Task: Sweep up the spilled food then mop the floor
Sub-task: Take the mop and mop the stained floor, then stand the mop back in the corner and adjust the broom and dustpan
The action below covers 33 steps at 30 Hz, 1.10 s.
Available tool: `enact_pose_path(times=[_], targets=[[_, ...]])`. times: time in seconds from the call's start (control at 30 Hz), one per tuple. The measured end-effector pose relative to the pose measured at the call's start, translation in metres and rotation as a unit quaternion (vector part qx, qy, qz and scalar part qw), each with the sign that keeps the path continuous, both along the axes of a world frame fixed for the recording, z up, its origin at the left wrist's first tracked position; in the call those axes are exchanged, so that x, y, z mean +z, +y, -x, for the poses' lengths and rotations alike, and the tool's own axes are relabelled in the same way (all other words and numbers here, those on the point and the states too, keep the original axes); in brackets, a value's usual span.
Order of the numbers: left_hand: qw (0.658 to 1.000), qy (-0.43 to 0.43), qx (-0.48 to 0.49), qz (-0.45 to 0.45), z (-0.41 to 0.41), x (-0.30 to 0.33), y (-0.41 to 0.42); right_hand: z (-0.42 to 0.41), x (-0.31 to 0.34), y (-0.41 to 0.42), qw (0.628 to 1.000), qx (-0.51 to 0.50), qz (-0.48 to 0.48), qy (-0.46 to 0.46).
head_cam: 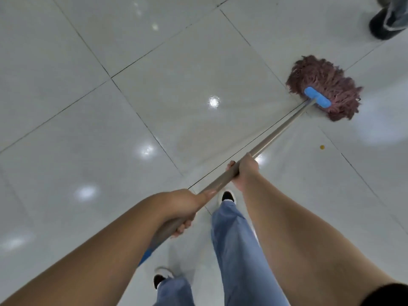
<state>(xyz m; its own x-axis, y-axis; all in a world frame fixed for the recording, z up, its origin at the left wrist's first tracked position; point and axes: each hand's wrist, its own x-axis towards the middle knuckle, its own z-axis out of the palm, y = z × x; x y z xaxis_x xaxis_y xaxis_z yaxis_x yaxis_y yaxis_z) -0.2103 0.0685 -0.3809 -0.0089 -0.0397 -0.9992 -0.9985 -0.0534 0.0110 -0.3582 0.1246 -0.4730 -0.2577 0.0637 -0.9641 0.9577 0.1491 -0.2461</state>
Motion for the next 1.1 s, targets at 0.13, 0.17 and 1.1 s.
enact_pose_path(times=[0.13, 0.17, 1.1], targets=[[0.999, -0.028, -0.016, 0.022, -0.163, 0.026, 0.003, -0.168, 0.023, 0.001, 0.999, 0.027, -0.034, -0.003], [0.999, -0.040, -0.011, 0.029, -0.207, 0.037, 0.003, -0.212, 0.030, 0.001, 0.999, 0.031, -0.026, -0.018], [0.988, -0.059, -0.113, 0.082, -0.213, 0.065, 0.031, -0.214, 0.031, 0.061, 0.976, -0.049, 0.149, -0.151]])
